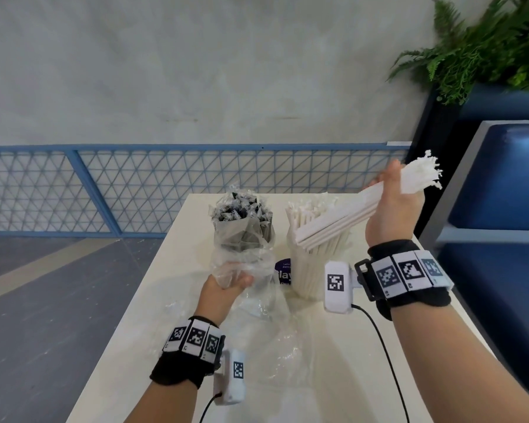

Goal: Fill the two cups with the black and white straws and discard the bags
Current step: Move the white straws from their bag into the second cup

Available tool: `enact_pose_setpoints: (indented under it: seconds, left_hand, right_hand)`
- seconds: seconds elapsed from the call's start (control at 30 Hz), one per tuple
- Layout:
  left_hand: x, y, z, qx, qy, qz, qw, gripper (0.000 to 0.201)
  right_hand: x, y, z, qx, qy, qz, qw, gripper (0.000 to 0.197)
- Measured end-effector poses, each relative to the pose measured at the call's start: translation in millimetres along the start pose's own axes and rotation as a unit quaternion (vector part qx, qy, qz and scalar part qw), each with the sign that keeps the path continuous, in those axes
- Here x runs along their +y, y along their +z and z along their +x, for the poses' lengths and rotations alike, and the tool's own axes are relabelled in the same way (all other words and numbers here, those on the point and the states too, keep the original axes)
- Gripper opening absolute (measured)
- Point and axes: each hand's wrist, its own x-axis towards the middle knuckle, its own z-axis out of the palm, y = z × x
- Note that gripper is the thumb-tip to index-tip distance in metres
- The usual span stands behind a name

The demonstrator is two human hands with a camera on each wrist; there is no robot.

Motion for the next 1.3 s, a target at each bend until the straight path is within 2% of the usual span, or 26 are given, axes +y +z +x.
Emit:
enact_pose_setpoints:
  seconds: [0.1, 0.2, 0.37, 0.57, 0.67, 0.77, 0.8, 0.87, 0.9, 0.93, 0.97, 1.03, 1.1, 1.17, 1.23, 1.3]
  left_hand:
    - [5, 4, -1, -0.007, 0.011, -0.007, 1.0, 0.014]
    - [7, 6, -2, -0.016, 0.015, -0.012, 1.0, 0.018]
    - [10, 6, -4, -0.023, 0.006, -0.033, 0.999, 0.018]
    - [9, 7, -7, -0.024, 0.0, -0.058, 0.998, 0.021]
    - [7, 8, -7, -0.021, -0.004, -0.068, 0.997, 0.024]
    - [7, 9, -7, -0.024, -0.014, -0.078, 0.997, 0.028]
    - [7, 9, -7, -0.024, -0.017, -0.082, 0.996, 0.027]
    - [8, 9, -6, -0.021, -0.016, -0.087, 0.996, 0.024]
    - [9, 9, -7, -0.017, -0.014, -0.089, 0.996, 0.021]
    - [9, 8, -7, -0.012, -0.011, -0.09, 0.996, 0.018]
    - [9, 6, -7, -0.007, -0.01, -0.09, 0.996, 0.016]
    - [11, 4, -11, 0.005, -0.013, -0.113, 0.993, 0.012]
    - [15, 3, -15, 0.025, -0.007, -0.172, 0.985, 0.019]
    - [15, 2, -17, 0.055, 0.002, -0.216, 0.975, 0.033]
    - [14, 1, -18, 0.079, 0.001, -0.233, 0.969, 0.027]
    - [11, 0, -21, 0.089, -0.011, -0.236, 0.968, 0.015]
  right_hand:
    - [0, 7, -7, -0.031, -0.045, -0.061, 0.997, 0.032]
    - [8, 17, -16, -0.112, -0.05, -0.128, 0.984, 0.013]
    - [44, 20, -30, -0.176, -0.04, -0.203, 0.962, 0.026]
    - [74, 16, -28, -0.233, 0.008, -0.265, 0.936, 0.028]
    - [92, 5, -25, -0.24, 0.053, -0.289, 0.925, 0.036]
    - [96, 0, -26, -0.24, 0.095, -0.288, 0.922, 0.034]
    - [94, 2, -27, -0.242, 0.11, -0.288, 0.92, 0.04]
    - [91, 5, -28, -0.253, 0.114, -0.292, 0.915, 0.069]
    - [90, 6, -28, -0.25, 0.105, -0.305, 0.913, 0.077]
    - [87, 6, -31, -0.238, 0.085, -0.315, 0.915, 0.073]
    - [83, 5, -37, -0.225, 0.053, -0.313, 0.921, 0.066]
    - [72, 0, -55, -0.215, -0.038, -0.289, 0.932, 0.071]
    - [73, -11, -73, -0.209, -0.132, -0.303, 0.92, 0.082]
    - [80, -25, -85, -0.206, -0.204, -0.332, 0.897, 0.081]
    - [88, -41, -93, -0.23, -0.227, -0.333, 0.886, 0.063]
    - [95, -56, -99, -0.274, -0.169, -0.329, 0.888, 0.046]
